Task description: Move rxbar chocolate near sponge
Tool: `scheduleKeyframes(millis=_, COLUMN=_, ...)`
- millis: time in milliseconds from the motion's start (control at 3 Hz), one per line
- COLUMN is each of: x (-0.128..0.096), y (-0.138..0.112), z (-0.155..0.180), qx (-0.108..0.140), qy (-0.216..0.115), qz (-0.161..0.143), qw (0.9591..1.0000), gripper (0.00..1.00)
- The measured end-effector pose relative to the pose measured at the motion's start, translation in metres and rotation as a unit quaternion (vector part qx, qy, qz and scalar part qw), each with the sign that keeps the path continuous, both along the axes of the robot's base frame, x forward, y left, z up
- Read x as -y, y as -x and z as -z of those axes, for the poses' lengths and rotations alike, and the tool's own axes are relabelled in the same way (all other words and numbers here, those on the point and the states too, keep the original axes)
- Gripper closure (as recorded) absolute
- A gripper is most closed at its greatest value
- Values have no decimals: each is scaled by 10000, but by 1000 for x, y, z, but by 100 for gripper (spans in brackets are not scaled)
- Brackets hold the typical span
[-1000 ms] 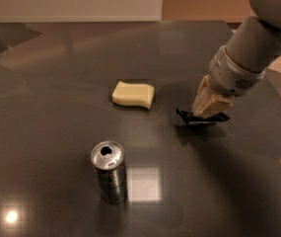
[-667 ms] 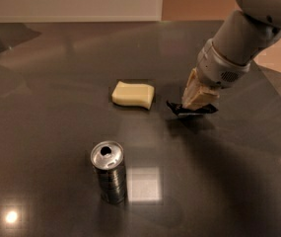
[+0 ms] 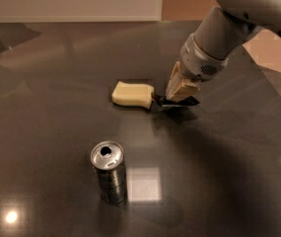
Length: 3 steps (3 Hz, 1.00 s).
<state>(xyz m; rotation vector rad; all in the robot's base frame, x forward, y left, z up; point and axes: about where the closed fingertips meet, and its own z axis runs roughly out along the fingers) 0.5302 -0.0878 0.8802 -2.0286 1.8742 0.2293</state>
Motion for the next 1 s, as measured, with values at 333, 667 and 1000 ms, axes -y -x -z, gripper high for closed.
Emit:
scheduleKeyframes(millis=333, x=-11, y=-3, z=3, qx=108, qy=-184, qz=-25, qw=9998, gripper=59)
scheduleKeyframes(millis=667, x=-12, y=-3, z=2, qx=123, qy=-185, qz=-30, qw=9997, gripper=36)
scheduleKeyframes(millis=1000, x=-13, y=-3, z=2, qx=129, qy=-183, qz=-37, qw=9997, gripper=13)
